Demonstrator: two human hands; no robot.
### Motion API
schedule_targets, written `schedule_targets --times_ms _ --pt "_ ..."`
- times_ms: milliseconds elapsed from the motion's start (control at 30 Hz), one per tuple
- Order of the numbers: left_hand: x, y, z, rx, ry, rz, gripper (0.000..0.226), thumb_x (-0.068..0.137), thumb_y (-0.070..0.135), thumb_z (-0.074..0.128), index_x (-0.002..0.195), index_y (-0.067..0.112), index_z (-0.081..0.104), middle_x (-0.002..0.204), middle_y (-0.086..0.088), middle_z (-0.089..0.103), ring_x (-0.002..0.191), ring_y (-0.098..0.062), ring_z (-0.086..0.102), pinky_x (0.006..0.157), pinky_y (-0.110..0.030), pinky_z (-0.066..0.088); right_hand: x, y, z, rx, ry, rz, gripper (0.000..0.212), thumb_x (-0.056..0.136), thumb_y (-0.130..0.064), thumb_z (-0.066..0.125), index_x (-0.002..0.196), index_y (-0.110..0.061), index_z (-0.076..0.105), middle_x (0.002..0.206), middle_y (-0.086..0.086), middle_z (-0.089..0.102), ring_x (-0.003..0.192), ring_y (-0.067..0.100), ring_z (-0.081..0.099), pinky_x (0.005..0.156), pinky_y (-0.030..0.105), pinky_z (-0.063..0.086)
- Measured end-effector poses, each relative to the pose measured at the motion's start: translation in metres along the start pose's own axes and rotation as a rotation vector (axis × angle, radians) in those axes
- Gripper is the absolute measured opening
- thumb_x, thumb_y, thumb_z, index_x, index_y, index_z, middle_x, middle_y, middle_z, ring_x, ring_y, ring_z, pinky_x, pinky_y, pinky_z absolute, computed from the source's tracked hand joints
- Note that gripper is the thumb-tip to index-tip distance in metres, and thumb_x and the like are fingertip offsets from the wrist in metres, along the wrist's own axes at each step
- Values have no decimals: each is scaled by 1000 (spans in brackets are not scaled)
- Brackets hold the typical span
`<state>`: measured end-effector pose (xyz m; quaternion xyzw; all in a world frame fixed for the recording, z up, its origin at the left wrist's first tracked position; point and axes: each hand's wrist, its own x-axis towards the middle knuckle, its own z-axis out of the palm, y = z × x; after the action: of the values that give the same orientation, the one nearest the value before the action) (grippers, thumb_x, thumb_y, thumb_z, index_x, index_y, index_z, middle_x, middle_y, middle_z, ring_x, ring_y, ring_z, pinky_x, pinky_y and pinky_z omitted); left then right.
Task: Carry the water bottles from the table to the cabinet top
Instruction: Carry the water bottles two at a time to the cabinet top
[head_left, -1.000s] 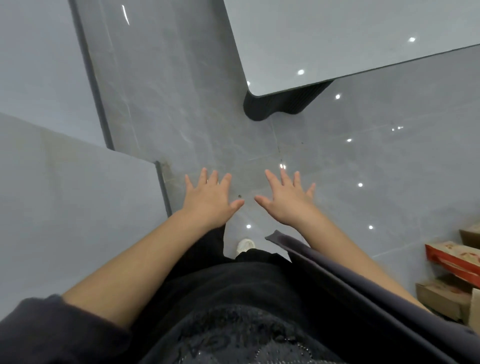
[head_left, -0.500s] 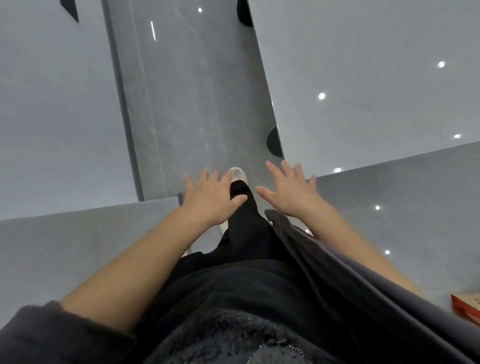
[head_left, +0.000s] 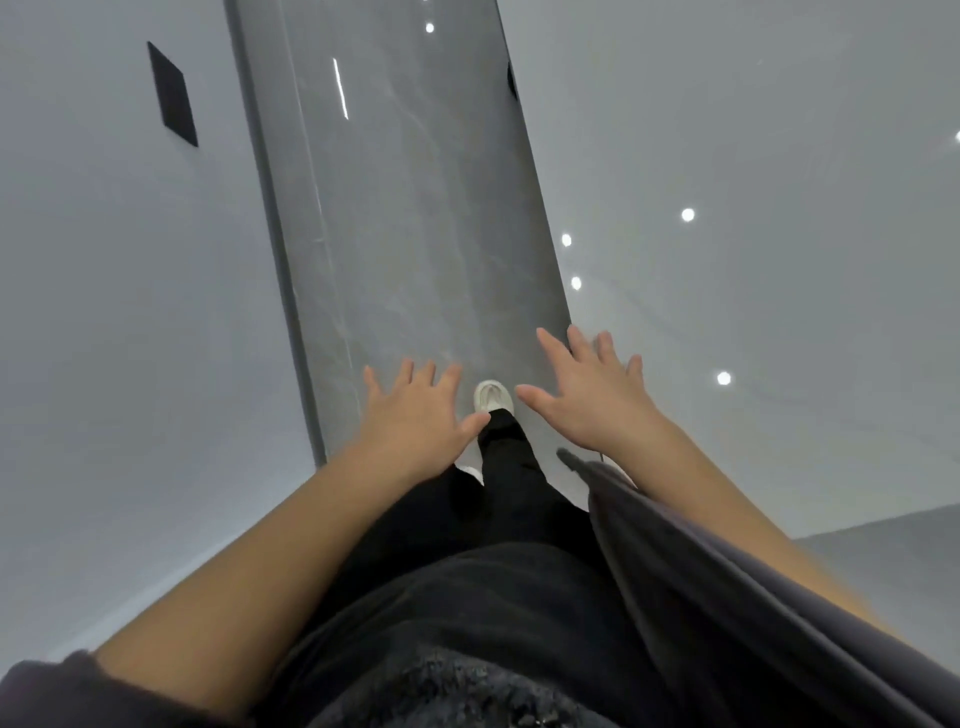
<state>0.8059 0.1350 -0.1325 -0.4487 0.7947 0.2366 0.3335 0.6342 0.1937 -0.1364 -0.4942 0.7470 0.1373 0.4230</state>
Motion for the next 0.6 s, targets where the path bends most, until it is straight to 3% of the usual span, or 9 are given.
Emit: schedule_targets --times_ms 200,600 --pt "47 -17 -46 1 -64 70 71 94 63 30 152 24 18 157 -1 27 147 -25 14 115 -60 6 33 -18 -43 47 -9 44 73 97 -61 32 156 -32 -1 165 4 -3 150 36 -9 118 60 0" --pt "169 -84 -206 249 -70 403 70 95 61 29 153 23 14 159 -4 20 149 -26 7 116 -59 2 115 -84 -120 379 55 374 75 97 -60 35 157 -30 2 165 1 0 151 33 -6 117 61 2"
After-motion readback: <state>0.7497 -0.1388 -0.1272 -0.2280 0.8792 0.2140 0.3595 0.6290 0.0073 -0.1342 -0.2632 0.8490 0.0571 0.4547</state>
